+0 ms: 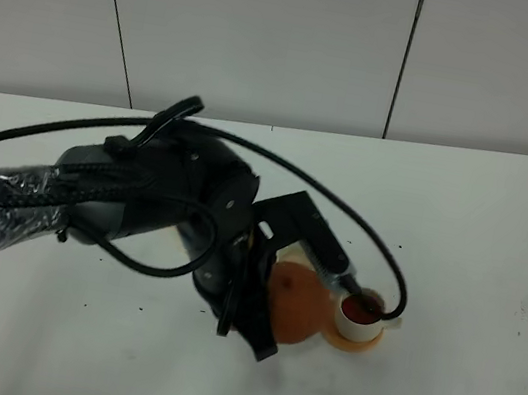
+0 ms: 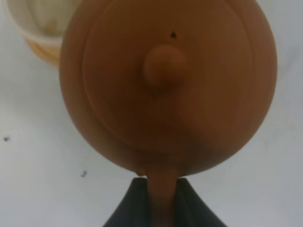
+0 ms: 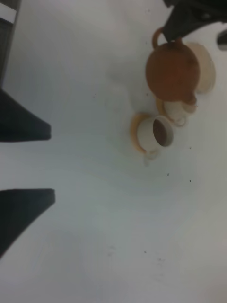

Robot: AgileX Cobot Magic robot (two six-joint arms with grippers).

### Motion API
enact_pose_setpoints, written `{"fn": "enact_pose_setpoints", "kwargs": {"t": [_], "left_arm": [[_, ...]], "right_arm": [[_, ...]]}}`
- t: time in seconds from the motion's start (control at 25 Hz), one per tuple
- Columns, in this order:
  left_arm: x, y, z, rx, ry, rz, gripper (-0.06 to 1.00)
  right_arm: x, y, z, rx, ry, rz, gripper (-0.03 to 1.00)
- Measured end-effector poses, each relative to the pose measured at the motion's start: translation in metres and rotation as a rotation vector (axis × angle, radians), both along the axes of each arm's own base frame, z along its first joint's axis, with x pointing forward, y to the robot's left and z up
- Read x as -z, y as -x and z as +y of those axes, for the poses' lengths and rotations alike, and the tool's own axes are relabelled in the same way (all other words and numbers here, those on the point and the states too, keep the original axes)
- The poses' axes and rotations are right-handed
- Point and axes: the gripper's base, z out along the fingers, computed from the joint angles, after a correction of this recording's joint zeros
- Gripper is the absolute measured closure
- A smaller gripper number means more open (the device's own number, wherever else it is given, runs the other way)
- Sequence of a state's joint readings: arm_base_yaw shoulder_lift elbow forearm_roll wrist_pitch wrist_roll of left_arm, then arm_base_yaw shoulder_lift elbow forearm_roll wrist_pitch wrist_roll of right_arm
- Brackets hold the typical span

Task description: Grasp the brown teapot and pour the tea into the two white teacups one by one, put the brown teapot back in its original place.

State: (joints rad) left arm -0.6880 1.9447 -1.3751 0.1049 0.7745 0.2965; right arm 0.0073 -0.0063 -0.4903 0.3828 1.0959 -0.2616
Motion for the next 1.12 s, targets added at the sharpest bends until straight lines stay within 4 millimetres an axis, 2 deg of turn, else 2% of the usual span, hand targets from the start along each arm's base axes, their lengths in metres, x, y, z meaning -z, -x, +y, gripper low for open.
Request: {"fn": "enact_pose_setpoints", "kwargs": {"t": [0.2,0.8,0.92,1.12], "left_arm": [[0.012,0.006,0.004,-0.011,0.007,0.022,0.78],[0.011,0.006,0.000,-0.029,0.058,0.013,0.78],[0.007,0.006,0.001,-0.029,0.066,0.004,0.78],[-0.014,0.004,0.009,-0.033,0.090,-0.046,0.78]], "right_arm": [[0.000,0.000,0.000,0.000,0.000,0.000,0.72],[0.000,0.000,0.000,0.000,0.000,0.000,0.72],[0.000,0.000,0.000,0.000,0.000,0.000,0.72],[0.000,0.000,0.000,0.000,0.000,0.000,0.72]]}}
